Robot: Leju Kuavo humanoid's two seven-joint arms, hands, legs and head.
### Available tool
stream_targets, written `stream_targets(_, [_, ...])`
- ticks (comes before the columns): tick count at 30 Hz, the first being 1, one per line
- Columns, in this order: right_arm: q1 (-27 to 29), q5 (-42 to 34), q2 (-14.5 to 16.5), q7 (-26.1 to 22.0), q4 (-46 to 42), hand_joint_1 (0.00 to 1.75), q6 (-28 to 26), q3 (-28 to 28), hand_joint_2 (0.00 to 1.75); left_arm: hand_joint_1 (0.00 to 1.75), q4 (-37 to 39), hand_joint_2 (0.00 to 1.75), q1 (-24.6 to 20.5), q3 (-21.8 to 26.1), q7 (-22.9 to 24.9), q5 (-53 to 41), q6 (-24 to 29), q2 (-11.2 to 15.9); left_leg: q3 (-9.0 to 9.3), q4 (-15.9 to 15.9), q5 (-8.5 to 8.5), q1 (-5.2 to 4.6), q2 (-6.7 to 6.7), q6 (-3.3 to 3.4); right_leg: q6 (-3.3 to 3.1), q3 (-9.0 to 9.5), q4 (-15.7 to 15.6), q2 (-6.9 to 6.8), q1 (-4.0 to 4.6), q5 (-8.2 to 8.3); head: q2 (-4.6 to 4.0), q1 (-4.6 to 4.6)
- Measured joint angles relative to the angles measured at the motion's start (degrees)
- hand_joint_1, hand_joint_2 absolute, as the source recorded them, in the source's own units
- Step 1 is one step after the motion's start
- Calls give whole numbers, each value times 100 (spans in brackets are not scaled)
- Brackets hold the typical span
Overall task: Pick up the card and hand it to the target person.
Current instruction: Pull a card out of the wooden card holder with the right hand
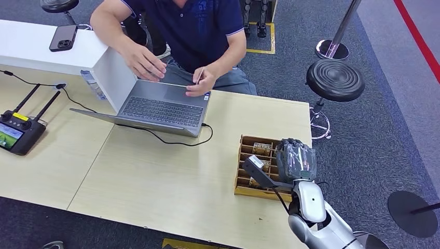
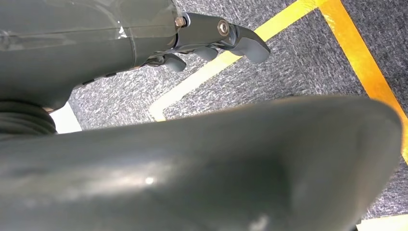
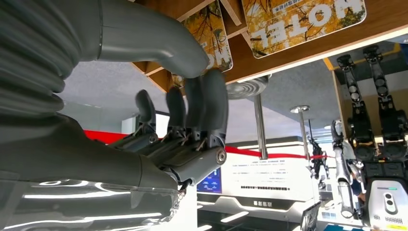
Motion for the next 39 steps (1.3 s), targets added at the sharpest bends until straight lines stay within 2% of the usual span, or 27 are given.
stream_targets(39, [0, -59, 0, 0, 46, 79, -1, 0, 175, 0, 0, 0, 4, 0, 0, -3, 9, 0, 0, 0, 0, 0, 0, 0, 0, 0, 0, 0, 0, 0, 0, 0])
